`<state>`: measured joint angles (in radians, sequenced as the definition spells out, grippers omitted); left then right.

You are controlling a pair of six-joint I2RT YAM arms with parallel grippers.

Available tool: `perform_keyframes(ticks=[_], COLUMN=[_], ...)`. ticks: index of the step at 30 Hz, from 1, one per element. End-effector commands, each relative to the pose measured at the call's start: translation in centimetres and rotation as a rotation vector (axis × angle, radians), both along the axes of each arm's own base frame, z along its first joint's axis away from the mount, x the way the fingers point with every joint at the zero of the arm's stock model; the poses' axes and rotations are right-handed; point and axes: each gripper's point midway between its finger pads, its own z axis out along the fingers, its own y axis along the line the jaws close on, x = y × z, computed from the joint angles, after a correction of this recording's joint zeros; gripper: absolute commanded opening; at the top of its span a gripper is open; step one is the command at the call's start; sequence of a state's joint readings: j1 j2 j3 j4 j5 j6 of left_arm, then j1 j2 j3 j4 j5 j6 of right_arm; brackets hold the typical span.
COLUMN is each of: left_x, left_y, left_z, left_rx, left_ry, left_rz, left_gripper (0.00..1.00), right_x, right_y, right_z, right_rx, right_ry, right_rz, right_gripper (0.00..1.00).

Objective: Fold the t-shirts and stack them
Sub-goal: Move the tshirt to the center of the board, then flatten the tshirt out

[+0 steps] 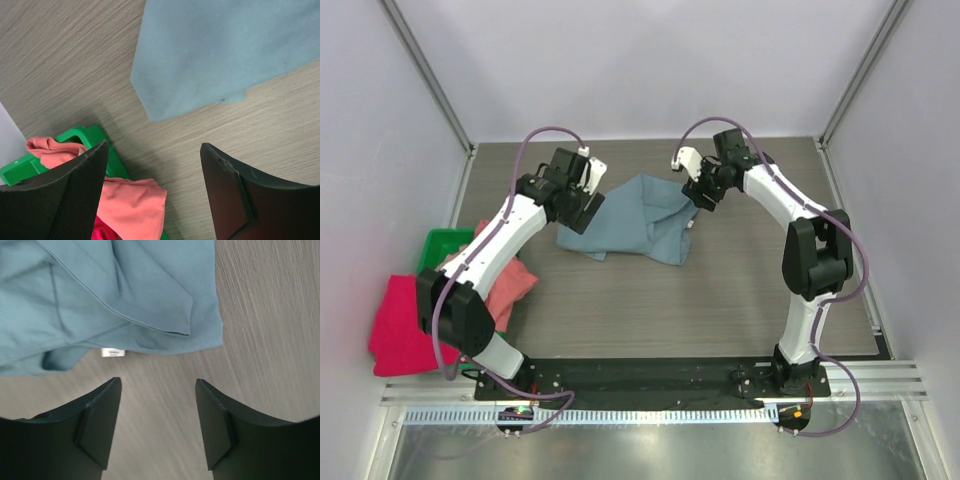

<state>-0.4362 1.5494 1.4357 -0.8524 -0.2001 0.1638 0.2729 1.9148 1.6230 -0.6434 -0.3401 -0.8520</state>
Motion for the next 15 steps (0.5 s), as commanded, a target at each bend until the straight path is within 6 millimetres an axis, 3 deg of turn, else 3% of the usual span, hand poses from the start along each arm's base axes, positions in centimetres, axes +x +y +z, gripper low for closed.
perform_keyframes(ticks=[1, 10, 15], left_x=[0.4, 3.1, 3.7], left_y=[-0.4, 1.2, 1.6], left_z=[1.4, 1.9, 1.6], left_rx=[-0.029, 0.043, 0.048], left_ry=[-0.014, -0.058, -0.062], left_rz=[-0.014, 0.027, 0.038], left_gripper=[0.75, 0.76, 0.76], right_x=[3.5, 5.3, 4.9], right_y=[-0.5, -0.9, -0.7], right_z=[0.9, -1.3, -1.7], right_rx=[-0.062, -0.148, -0.180], right_ry=[-0.204, -0.295, -0.323], right_rz=[0.132, 0.373, 0.464], right_gripper=[0.65, 0.59, 0.58])
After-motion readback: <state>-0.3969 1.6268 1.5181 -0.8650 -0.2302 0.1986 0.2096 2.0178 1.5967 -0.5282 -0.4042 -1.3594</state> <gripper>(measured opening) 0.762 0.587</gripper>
